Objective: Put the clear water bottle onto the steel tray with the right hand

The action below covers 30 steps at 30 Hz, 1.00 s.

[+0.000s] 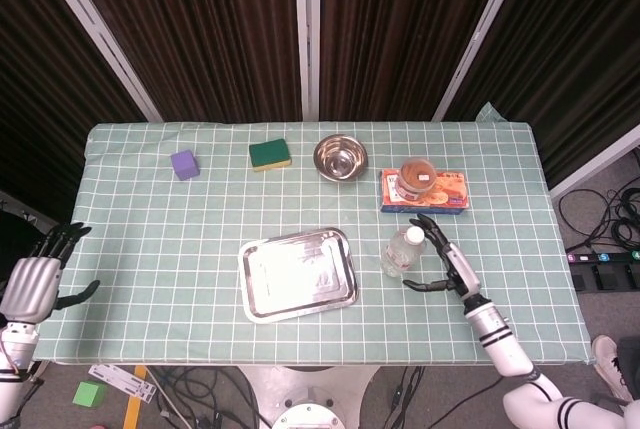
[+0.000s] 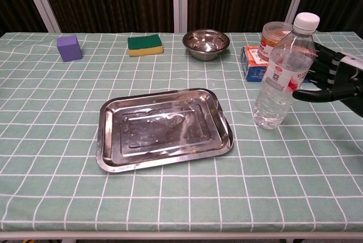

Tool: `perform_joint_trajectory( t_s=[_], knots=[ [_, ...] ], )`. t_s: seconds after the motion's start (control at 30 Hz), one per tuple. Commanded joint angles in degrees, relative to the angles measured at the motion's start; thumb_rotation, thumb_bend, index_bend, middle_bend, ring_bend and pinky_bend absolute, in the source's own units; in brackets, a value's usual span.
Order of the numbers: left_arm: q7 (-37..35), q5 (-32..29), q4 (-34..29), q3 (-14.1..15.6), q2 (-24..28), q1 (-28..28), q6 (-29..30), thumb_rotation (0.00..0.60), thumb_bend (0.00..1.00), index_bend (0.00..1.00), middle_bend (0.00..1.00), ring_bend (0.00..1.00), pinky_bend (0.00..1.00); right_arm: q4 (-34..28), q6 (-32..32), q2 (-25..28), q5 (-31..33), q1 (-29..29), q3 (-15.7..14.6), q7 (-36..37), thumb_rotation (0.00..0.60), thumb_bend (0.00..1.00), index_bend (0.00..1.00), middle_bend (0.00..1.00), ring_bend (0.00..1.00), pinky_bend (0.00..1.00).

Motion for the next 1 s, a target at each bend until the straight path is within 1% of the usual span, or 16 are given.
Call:
perform_joint_trajectory(
  t_s=[0.03, 0.23, 0.33, 0.4, 0.43, 0.53, 0.6, 0.8, 0.9, 1.0],
  knots=[
    [-0.10, 0.02, 0.09, -0.16, 0.29, -0.07, 0.13, 0.562, 0.25, 0.19, 0.21, 0.11, 0.19, 1.34, -0.34, -1.44, -0.54, 1.34, 0.12, 0.31, 0.600, 0.00, 0.00, 0.07, 0.00, 0.00],
    [-0.31, -0.06, -0.11, -0.44, 0.74, -0.12, 0.42, 0.564, 0.25, 0.19, 0.21, 0.11, 0.19, 2.78, -1.17, -3.34, 0.62, 3.08, 0.84, -0.79, 0.600, 0.00, 0.00, 0.09, 0.00, 0.00],
    [-0.31, -0.08, -0.07, -0.24, 0.71, 0.01, 0.34, 0.563, 0.25, 0.19, 0.21, 0.11, 0.19, 3.46, -1.94, -4.39, 2.27, 3.47, 1.57, -1.86, 0.600, 0.00, 0.01, 0.15, 0.01, 0.01],
    [-0.32, -0.10, 0.01, -0.15, 0.64, 0.07, 0.27, 0.562, 0.25, 0.19, 0.21, 0.11, 0.19, 3.80, -2.44, -4.91, 3.20, 3.76, 2.01, -2.59, 0.600, 0.00, 0.09, 0.22, 0.06, 0.07],
    [-0.34, -0.09, 0.04, -0.13, 0.60, 0.07, 0.25, 0.562, 0.25, 0.19, 0.21, 0.11, 0.19, 3.95, -2.56, -5.18, 3.70, 3.81, 2.27, -3.03, 0.600, 0.00, 0.13, 0.24, 0.08, 0.10],
    [-0.39, -0.03, 0.10, -0.13, 0.53, 0.00, 0.23, 0.566, 0.25, 0.19, 0.21, 0.11, 0.19, 4.15, -3.00, -5.80, 4.85, 4.09, 2.89, -4.30, 0.600, 0.00, 0.36, 0.31, 0.17, 0.20],
    [-0.39, 0.02, 0.10, -0.17, 0.50, -0.06, 0.23, 0.563, 0.25, 0.19, 0.21, 0.11, 0.19, 4.02, -3.42, -5.87, 5.17, 4.36, 3.00, -4.70, 0.600, 0.01, 0.45, 0.35, 0.20, 0.24],
    [-0.68, -0.01, 0.16, -0.07, 0.45, 0.01, 0.20, 0.565, 0.25, 0.19, 0.21, 0.11, 0.19, 3.19, -3.65, -5.81, 6.06, 4.84, 3.56, -6.91, 0.600, 0.10, 0.60, 0.44, 0.26, 0.30],
    [-0.82, 0.01, 0.20, 0.01, 0.47, 0.15, 0.33, 0.565, 0.25, 0.19, 0.21, 0.11, 0.19, 2.18, -3.41, -5.35, 6.52, 4.93, 4.05, -8.08, 0.600, 0.13, 0.64, 0.47, 0.27, 0.31],
    [-0.95, -0.02, 0.17, -0.01, 0.49, 0.23, 0.45, 0.566, 0.25, 0.19, 0.21, 0.11, 0.19, -0.13, -2.83, -4.19, 6.77, 5.16, 4.88, -9.47, 0.600, 0.17, 0.65, 0.48, 0.28, 0.32]
  ],
)
